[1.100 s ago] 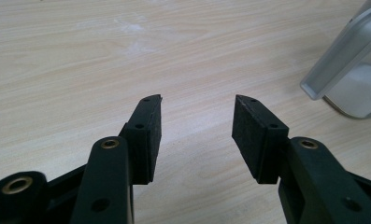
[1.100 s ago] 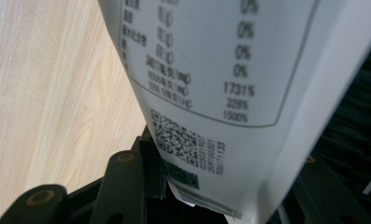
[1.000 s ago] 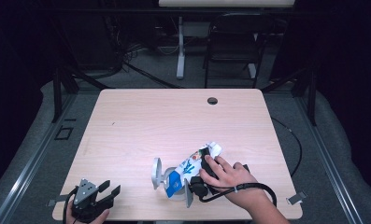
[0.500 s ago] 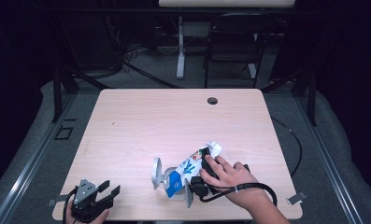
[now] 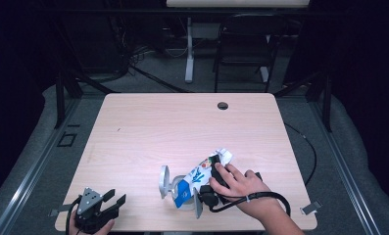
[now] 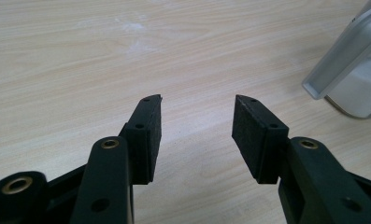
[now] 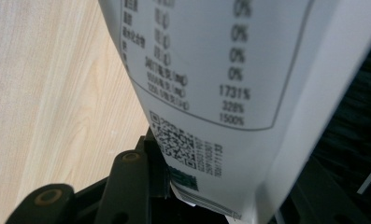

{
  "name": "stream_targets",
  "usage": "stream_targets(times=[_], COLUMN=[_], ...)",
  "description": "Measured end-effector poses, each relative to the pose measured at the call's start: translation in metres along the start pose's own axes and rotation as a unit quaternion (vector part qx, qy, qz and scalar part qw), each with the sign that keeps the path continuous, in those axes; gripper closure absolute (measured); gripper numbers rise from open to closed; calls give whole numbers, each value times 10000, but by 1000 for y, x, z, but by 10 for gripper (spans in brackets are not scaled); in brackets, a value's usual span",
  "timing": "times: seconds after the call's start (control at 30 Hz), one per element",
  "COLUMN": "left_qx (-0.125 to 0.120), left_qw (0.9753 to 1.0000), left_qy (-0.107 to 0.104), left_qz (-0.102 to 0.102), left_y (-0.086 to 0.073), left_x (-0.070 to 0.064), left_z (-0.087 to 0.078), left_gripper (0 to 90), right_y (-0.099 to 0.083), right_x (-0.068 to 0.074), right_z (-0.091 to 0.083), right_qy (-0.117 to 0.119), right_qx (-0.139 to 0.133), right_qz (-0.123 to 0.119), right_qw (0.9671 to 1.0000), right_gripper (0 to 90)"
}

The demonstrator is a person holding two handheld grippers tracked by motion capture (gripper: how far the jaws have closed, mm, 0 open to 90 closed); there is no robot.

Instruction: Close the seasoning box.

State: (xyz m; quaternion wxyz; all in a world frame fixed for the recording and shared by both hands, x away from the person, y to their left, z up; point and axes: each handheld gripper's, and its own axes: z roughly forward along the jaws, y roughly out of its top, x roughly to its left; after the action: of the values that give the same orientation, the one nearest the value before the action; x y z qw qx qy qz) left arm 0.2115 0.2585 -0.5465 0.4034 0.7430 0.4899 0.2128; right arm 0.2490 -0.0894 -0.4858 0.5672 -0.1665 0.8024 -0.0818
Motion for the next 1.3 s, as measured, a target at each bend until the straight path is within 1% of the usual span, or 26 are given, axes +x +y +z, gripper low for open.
stream_targets(times=[0.1,0.13,0.27,0.4,0.8,1.0,1.1,1.3], left_qx=[-3,-4,-1,-17,-8,-11,-12,-16], left_qw=[10000,10000,10000,10000,10000,10000,10000,10000], left_qy=[-1,-2,-1,4,9,10,10,13], left_qz=[-3,-4,-5,-17,-16,-17,-17,-25], left_y=[0,0,0,0,0,0,0,0], left_x=[0,0,0,0,0,0,0,0], left_z=[0,0,0,0,0,0,0,0], left_gripper=[530,530,530,530,530,530,530,530], right_y=[0,1,1,1,1,1,2,2], right_x=[0,-1,0,0,-1,-1,-2,-2], right_z=[0,-1,0,0,-1,-1,-2,-2], right_qy=[5,3,10,6,-27,-26,-28,-46], right_qx=[2,72,0,-4,5,-30,28,-9], right_qz=[4,-55,-4,8,-37,3,-63,-45], right_qw=[10000,10000,10000,10000,10000,10000,10000,10000], right_gripper=[604,605,608,611,620,626,628,631])
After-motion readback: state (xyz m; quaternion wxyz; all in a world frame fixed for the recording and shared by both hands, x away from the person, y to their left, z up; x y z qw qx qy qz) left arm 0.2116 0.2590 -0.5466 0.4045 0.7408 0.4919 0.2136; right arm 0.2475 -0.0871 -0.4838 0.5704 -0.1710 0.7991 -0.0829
